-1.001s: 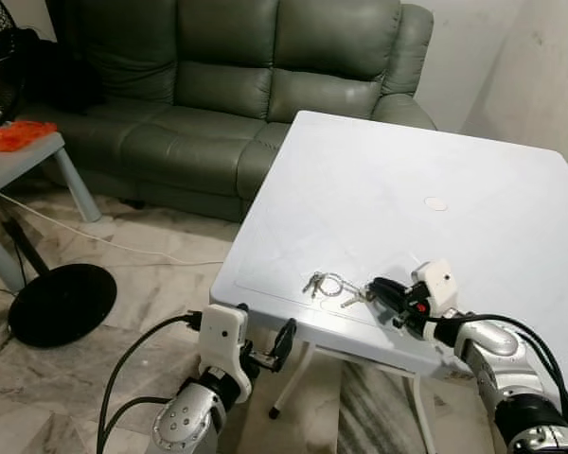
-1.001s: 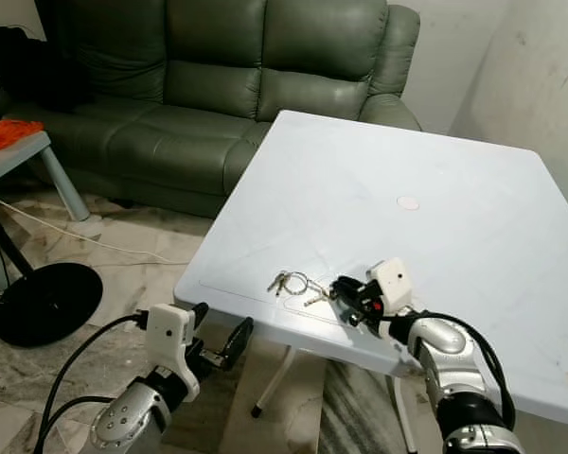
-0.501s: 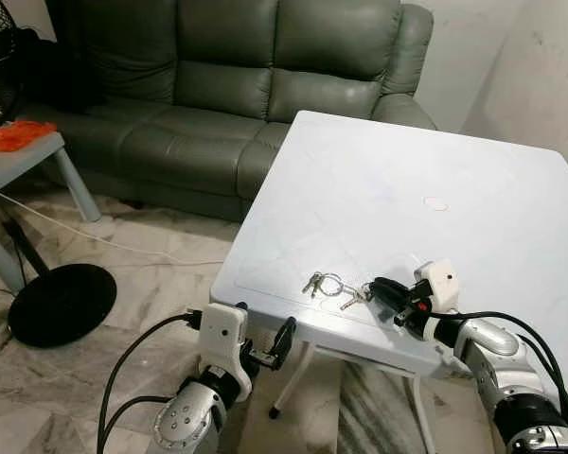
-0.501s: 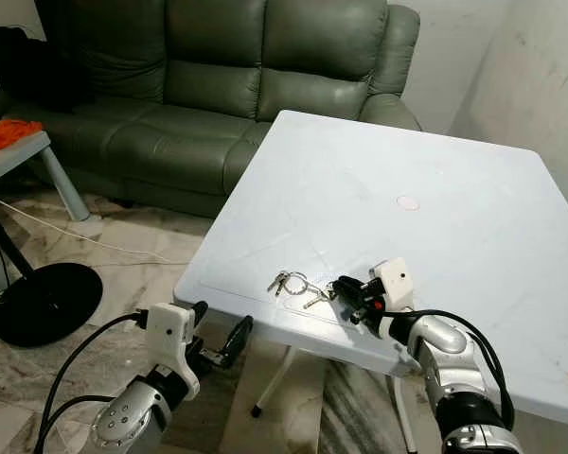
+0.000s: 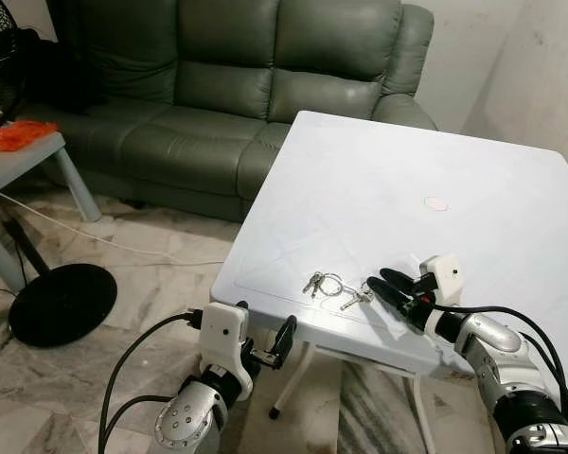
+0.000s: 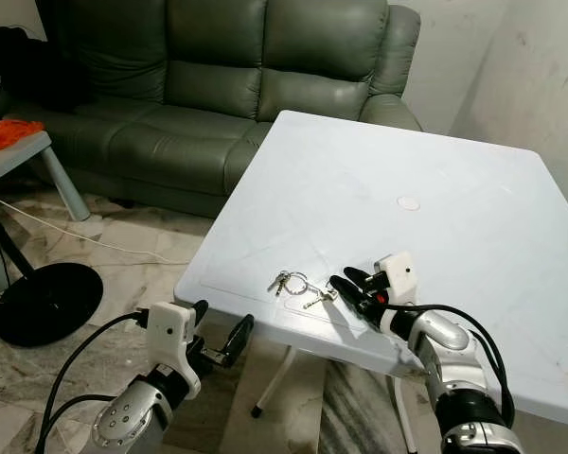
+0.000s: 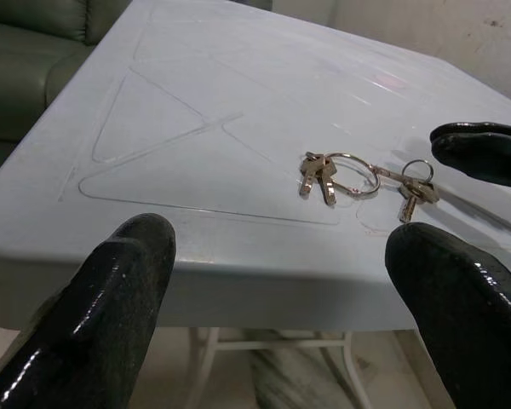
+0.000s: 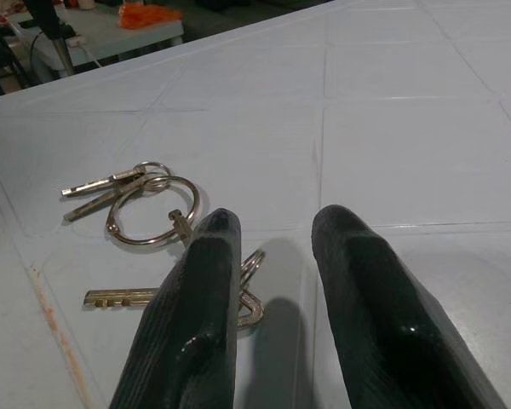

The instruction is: Hang keys on a hook

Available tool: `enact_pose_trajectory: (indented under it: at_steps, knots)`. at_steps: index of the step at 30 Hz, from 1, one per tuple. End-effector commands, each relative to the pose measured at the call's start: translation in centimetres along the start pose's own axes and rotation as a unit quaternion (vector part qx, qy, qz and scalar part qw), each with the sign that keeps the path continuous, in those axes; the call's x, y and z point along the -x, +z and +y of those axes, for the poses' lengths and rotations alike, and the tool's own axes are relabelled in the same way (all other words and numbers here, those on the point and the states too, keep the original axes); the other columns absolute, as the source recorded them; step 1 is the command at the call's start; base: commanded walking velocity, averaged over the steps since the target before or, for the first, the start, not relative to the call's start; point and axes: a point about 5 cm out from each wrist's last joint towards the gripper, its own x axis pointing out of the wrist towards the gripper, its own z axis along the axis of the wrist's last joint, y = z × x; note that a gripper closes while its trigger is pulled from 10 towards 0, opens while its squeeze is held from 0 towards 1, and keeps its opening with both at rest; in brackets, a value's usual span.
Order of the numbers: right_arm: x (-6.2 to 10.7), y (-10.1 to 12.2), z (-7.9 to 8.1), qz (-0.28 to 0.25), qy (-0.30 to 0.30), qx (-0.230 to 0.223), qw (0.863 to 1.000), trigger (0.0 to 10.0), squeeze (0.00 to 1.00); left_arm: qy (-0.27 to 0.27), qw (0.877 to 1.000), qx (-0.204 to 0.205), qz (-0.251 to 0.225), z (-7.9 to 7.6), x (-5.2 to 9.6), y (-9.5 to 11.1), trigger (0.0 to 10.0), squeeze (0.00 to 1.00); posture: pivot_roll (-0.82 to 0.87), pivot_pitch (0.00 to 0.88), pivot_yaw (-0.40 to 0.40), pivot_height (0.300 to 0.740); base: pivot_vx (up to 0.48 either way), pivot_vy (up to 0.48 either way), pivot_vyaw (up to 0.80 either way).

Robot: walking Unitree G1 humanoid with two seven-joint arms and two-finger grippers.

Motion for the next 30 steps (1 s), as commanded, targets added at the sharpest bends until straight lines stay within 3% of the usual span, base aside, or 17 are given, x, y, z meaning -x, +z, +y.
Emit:
enact_pose_trajectory:
  at_steps: [1,10,19,20,21,22,23,24,30]
  knots:
    - [-0.3,0.6,0.0,0.000,0.005,0.010,1.000,10.0,0.00,-0.007,1.000,-0.004,-0.003,-0.4,-0.2,0.1,10.0,0.00,0.10,0.069,-0.064,0.740,0.000,0.000,0.00]
    - [-1.2,-0.4,1.1,0.036,0.003,-0.002,0.999,10.0,0.00,-0.007,1.000,-0.004,-0.003,-0.4,-0.1,0.1,10.0,0.00,0.10,0.074,-0.064,0.740,0.000,0.000,0.00]
    - [-1.4,-0.4,1.5,0.034,0.009,-0.003,0.999,10.0,0.00,-0.007,1.000,-0.004,-0.004,-0.5,-0.1,0.1,10.0,0.00,0.10,0.075,-0.065,0.740,0.000,0.000,0.00]
    - [-1.3,-0.3,1.4,0.029,0.009,-0.004,1.000,6.4,0.00,-0.007,1.000,-0.003,-0.004,-0.5,-0.1,0.1,10.0,0.00,0.10,0.075,-0.065,0.740,0.000,0.000,0.00]
    - [-1.3,-0.2,1.3,0.025,0.006,-0.006,1.000,4.4,0.00,-0.008,1.000,-0.003,-0.004,-0.5,-0.1,0.1,10.0,0.00,0.10,0.075,-0.065,0.740,0.000,0.000,0.00]
    - [-1.2,-0.2,1.2,0.028,0.003,-0.005,1.000,4.4,0.00,-0.008,1.000,-0.003,-0.004,-0.5,-0.1,0.1,10.0,0.00,0.10,0.075,-0.065,0.740,0.000,0.000,0.00]
    - [-1.1,-0.2,1.2,0.024,0.006,-0.004,1.000,1.7,0.00,-0.008,1.000,-0.003,-0.004,-0.5,-0.1,0.1,10.0,0.00,0.10,0.075,-0.065,0.740,0.000,0.000,0.00]
    - [-1.0,-0.2,1.2,0.021,0.009,-0.005,1.000,0.0,0.00,-0.008,1.000,-0.003,-0.004,-0.5,-0.1,0.1,10.0,0.00,0.10,0.075,-0.065,0.740,0.000,0.000,0.00]
    - [-0.6,0.0,0.8,0.022,0.005,-0.002,1.000,0.0,0.00,-0.008,1.000,-0.003,-0.004,-0.5,-0.2,0.1,10.0,0.00,0.09,0.077,-0.064,0.740,0.000,0.000,0.00]
